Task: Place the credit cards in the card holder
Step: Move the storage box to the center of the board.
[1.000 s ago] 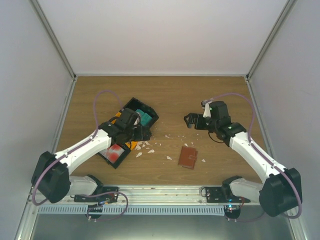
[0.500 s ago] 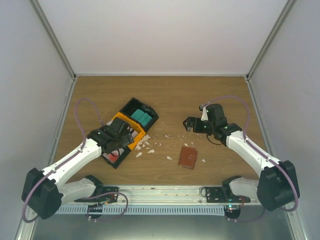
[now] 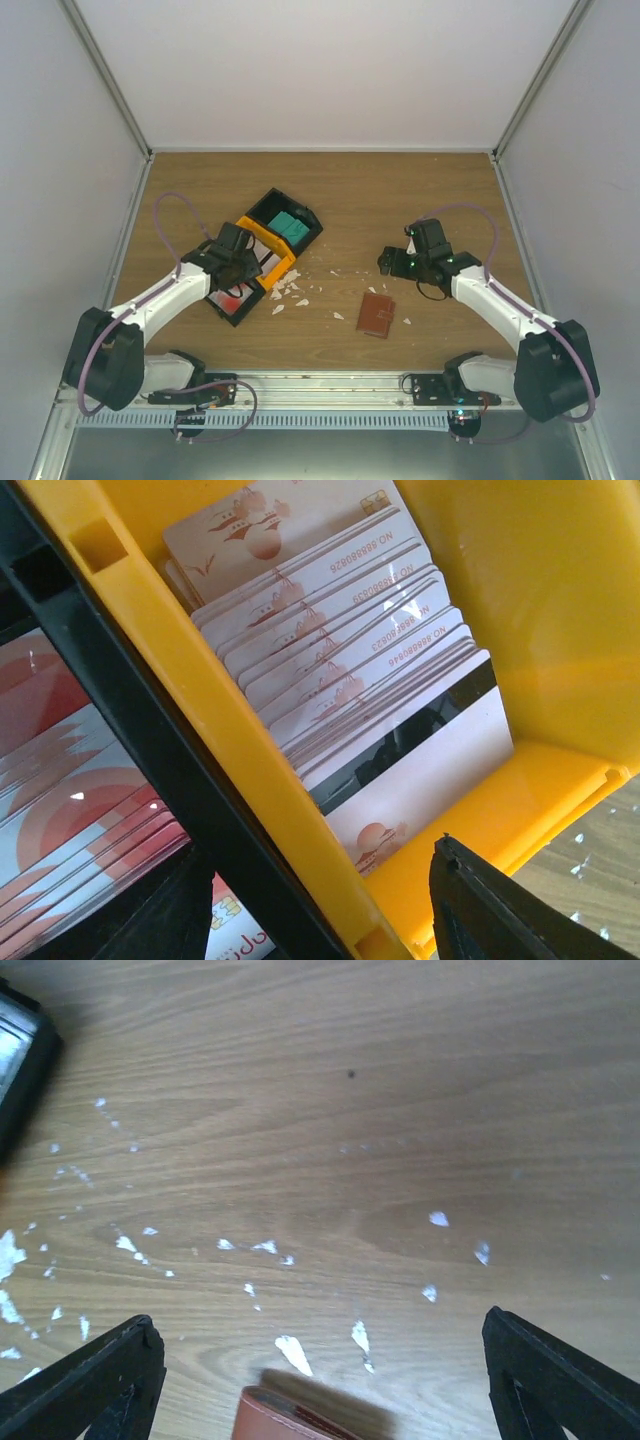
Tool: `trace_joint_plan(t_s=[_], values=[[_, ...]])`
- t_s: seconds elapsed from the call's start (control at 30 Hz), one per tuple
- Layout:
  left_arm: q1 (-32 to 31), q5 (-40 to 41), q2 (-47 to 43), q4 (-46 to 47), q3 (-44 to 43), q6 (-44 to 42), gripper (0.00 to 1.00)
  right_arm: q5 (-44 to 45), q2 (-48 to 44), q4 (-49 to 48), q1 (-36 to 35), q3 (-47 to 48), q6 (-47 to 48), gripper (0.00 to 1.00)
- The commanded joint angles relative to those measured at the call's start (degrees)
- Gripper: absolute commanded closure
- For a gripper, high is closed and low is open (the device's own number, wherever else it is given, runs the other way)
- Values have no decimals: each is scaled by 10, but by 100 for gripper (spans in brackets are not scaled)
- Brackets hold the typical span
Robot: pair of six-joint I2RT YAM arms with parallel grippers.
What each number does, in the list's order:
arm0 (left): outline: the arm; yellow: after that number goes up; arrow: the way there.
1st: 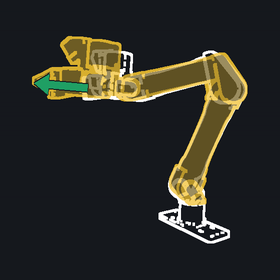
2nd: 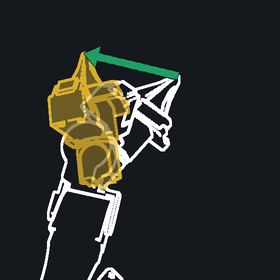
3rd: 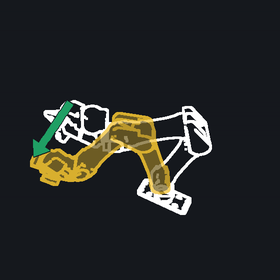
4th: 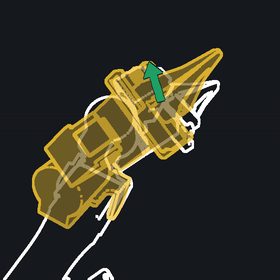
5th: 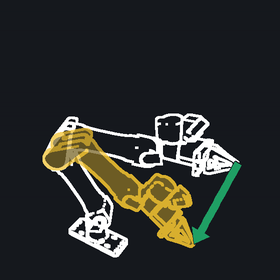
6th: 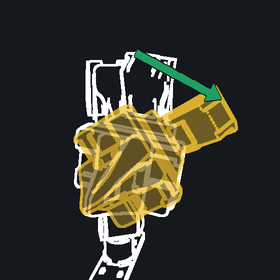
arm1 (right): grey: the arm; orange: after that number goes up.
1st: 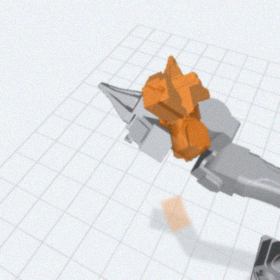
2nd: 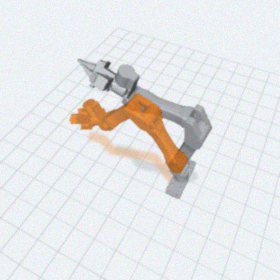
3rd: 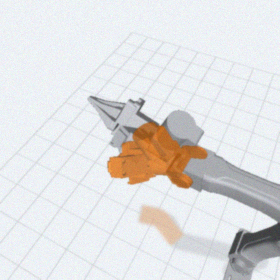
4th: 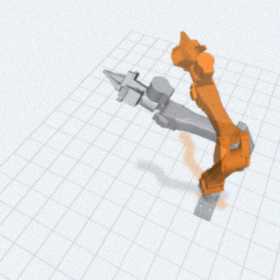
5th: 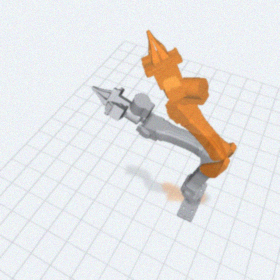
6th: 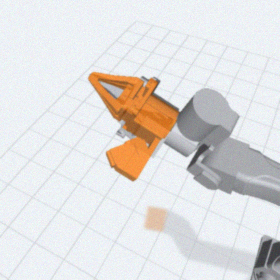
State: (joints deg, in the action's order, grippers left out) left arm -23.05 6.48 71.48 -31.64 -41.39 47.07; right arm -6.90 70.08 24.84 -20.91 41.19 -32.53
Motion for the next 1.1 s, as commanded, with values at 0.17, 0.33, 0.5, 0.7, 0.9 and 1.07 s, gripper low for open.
trace_joint_plan(t_s=[0.17,0.33,0.5,0.7,0.9,1.07], values=[[22,-45,90,132,-84,-89,39,115,-9,80,-5,-17,-76,13],[24,-64,136,163,-123,-107,38,84,-7,122,-5,-44,-83,29],[18,-50,115,148,-127,-111,30,-48,-35,111,-5,-69,-57,34],[-17,-57,59,106,-128,-111,24,-147,-10,92,-6,-83,-21,35],[-61,-239,41,182,-82,-123,22,-151,24,75,-7,-99,-14,49],[-116,-327,91,242,-66,-143,36,-169,33,41,-6,-121,-18,51]])
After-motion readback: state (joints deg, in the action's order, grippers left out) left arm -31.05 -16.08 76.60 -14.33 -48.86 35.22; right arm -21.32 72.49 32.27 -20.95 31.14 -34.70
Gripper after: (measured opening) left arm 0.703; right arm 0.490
